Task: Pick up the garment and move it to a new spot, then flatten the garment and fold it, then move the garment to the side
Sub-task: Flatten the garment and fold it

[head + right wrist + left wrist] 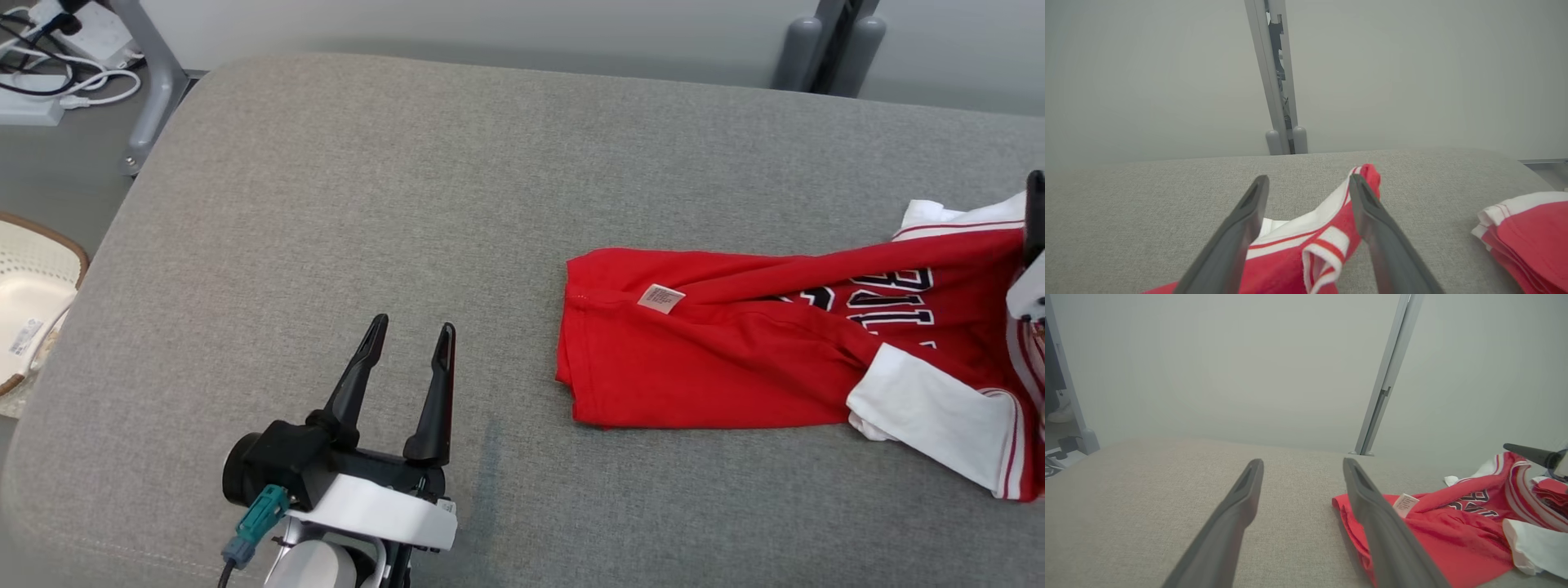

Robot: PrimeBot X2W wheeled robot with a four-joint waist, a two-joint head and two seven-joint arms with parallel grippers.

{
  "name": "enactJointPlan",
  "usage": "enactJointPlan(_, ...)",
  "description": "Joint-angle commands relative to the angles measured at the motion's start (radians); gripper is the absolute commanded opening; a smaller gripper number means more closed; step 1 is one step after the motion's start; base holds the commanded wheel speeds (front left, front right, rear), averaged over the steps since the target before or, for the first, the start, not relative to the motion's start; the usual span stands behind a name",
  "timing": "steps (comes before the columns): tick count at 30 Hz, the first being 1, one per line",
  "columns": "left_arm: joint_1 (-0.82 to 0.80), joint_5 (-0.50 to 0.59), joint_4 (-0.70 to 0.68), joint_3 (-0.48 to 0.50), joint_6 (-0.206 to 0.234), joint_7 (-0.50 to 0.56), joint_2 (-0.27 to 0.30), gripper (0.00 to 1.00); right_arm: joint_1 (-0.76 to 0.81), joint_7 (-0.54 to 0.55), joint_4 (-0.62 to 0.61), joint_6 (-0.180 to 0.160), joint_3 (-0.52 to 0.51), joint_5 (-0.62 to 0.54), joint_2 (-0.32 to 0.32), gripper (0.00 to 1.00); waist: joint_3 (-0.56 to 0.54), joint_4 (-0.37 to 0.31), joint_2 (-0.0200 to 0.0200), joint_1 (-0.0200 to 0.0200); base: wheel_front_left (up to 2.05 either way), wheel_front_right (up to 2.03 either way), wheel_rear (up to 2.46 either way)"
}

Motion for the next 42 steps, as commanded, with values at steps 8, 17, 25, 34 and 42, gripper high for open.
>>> enactJointPlan(8, -0.008, 0.025, 0.005, 0.024, -0.011, -0.003, 0.004, 1.00, 0.056, -0.011, -0.089, 0.000, 0.064, 0.050, 0.043, 1.00, -0.031, -0.069, 0.0000, 0.0000, 0.00, 0.00, 0.00)
enactJointPlan(17, 0.014, 0.023, 0.001, 0.059, -0.016, -0.003, 0.004, 1.00, 0.201, -0.017, -0.298, 0.000, 0.130, 0.152, 0.078, 1.00, -0.069, -0.142, 0.0000, 0.0000, 0.00, 0.00, 0.00)
enactJointPlan(25, 0.001, 0.017, 0.061, 0.059, -0.049, -0.003, 0.004, 1.00, 0.407, -0.017, -0.521, 0.000, 0.101, 0.157, 0.111, 1.00, -0.068, -0.222, 0.0000, 0.0000, 0.00, 0.00, 0.00)
enactJointPlan(34, -0.122, 0.067, 0.356, 0.040, -0.049, -0.003, 0.004, 1.00, 0.515, -0.017, -0.648, 0.000, 0.052, 0.100, 0.177, 1.00, -0.042, -0.302, 0.0000, 0.0000, 0.00, 0.00, 0.00)
enactJointPlan(42, -0.238, -0.012, 0.569, 0.038, -0.076, -0.003, 0.006, 1.00, 0.551, -0.010, -0.685, 0.000, 0.012, 0.075, 0.208, 1.00, -0.024, -0.341, 0.0000, 0.0000, 0.00, 0.00, 0.00)
